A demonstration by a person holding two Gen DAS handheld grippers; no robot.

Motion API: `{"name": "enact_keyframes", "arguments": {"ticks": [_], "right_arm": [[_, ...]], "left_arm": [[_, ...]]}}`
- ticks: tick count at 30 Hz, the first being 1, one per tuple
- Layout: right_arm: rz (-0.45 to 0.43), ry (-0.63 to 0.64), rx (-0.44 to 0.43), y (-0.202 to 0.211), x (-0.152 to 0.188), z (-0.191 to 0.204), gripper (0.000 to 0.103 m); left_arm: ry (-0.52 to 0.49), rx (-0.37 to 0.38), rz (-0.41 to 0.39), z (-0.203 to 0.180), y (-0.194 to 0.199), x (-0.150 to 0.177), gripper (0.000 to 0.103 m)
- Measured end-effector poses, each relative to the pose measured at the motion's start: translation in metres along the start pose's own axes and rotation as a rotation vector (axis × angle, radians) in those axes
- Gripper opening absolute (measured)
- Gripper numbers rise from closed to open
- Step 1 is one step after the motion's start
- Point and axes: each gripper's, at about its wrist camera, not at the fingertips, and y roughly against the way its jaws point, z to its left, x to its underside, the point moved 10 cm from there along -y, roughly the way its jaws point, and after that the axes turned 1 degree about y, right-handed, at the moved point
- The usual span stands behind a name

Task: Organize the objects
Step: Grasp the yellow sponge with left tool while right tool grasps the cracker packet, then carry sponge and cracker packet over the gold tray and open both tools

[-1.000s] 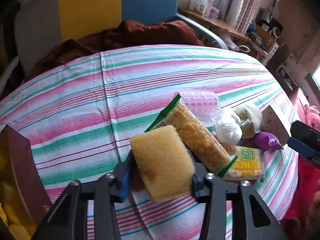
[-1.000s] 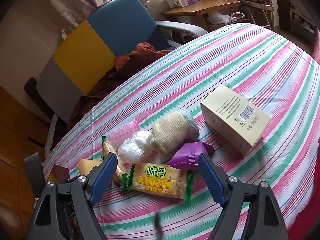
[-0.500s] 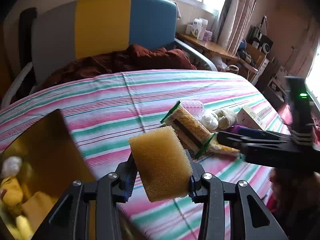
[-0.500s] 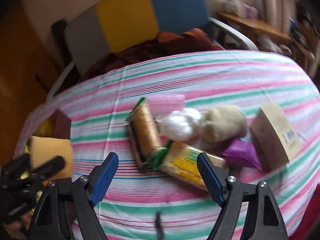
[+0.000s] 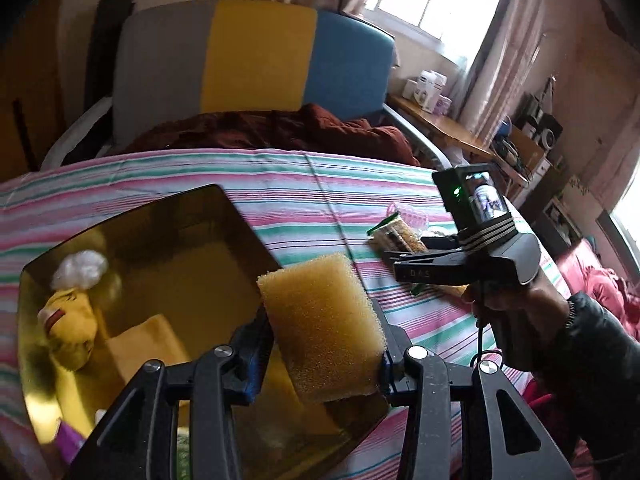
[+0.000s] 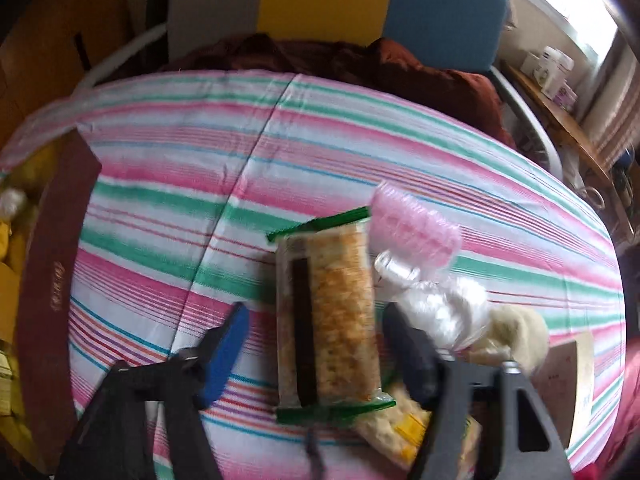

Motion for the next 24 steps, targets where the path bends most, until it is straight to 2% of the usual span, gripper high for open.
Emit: {"name": "enact_keyframes", "arguments": {"ticks": [1, 3, 11, 15, 19, 24], "right_arm": [[0.017, 0.006, 0.019, -0.005, 0.002, 0.000, 0.046], [0.007, 0.001, 0.017, -0.004, 0.004, 0.002, 0.045], [0.027, 0.006, -0.168, 0.017, 0.041, 0.045, 0.046], [0.014, 0.012, -0.200, 0.027, 0.056, 0.057, 0.046], [0.002, -0.016, -0.206, 0.034, 0.064, 0.060, 0.045], [-0.087, -0.065, -0.234, 0.069, 0.055, 0.054, 0.045]], "left_arm": [[0.009, -0.002, 0.000, 0.004, 0.002, 0.001, 0.044], [0.025, -0.006, -0.001, 0.008, 0.004, 0.005, 0.044], [0.059, -0.009, -0.012, 0.023, 0.016, 0.013, 0.044], [0.080, -0.021, -0.023, 0.035, 0.025, 0.018, 0.044], [0.129, -0.057, -0.062, 0.065, 0.047, 0.016, 0.045], [0.231, -0.141, -0.138, 0.127, 0.089, 0.016, 0.045]]}}
